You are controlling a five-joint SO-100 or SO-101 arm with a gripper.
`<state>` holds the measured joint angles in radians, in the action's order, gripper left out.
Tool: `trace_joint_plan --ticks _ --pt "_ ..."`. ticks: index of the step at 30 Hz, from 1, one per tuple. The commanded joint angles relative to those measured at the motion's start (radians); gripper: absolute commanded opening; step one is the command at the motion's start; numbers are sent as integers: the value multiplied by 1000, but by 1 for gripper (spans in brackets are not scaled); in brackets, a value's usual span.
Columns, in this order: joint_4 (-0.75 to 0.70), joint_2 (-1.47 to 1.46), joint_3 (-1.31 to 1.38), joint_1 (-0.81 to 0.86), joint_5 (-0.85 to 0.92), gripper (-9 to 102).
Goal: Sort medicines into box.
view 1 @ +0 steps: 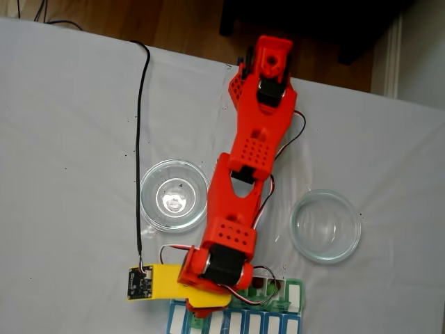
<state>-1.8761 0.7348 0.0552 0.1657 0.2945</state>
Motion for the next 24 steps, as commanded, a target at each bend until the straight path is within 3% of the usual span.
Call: trace_joint_plan --ticks 1,12,17,24 --pt "-32 216 -60 6 31 29" --pt "-31 623 -600 40 173 24" --pt "-31 673 -655 46 198 1" --pt "-31 779 -799 34 267 1"
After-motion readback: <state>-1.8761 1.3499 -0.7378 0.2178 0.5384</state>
